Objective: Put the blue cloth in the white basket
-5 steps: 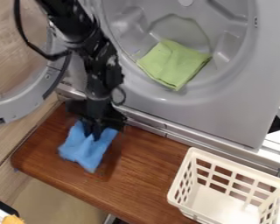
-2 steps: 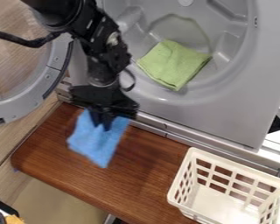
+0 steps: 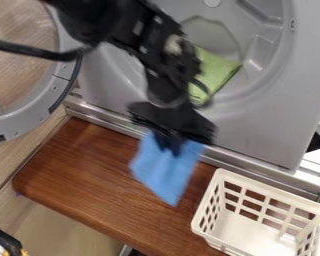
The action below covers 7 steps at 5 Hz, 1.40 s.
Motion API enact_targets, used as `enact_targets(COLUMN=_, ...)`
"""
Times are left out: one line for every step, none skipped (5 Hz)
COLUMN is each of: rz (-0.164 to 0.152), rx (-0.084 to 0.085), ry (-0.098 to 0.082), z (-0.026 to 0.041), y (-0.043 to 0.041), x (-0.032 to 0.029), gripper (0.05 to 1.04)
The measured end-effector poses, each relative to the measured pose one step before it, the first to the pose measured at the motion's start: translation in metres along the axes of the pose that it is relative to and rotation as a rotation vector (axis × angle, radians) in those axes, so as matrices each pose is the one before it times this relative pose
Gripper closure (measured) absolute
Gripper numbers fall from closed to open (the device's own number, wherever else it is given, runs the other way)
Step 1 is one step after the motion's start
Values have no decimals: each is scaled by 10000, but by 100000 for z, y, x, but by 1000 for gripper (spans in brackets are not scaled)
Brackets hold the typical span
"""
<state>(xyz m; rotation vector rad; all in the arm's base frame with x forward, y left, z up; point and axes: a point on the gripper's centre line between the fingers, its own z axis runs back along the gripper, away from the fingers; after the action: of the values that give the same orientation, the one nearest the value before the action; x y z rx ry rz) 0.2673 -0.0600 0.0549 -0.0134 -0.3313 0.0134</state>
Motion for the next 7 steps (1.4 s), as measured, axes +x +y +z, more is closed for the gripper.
enact_targets(rz=-1462, rx=-88, ry=111, z=-954, y=-4400, x=-38, gripper=998)
enact_targets(rz=-865, rx=-283, ry=126, z=-1062, y=-3111, x=31, gripper=998)
enact_targets(rz=-975, rx=-549, ry=-63, z=-1445, y=-1900, x=491, gripper=998)
enact_targets(rz=-545, rx=-148, ry=237, z=-1248, y=-1360, x=-135, gripper=998)
enact_targets(rz=-590, rx=-509, ry=34, z=-1079, y=-616, x=-733, gripper=998)
enact_targets(rz=-171, rx=-498, ry=-107, z=-525, y=288, x=-1038, gripper=998)
enact_targets(rz=-159, rx=-64, ry=35, z=-662, y=269, x=-846, gripper=998)
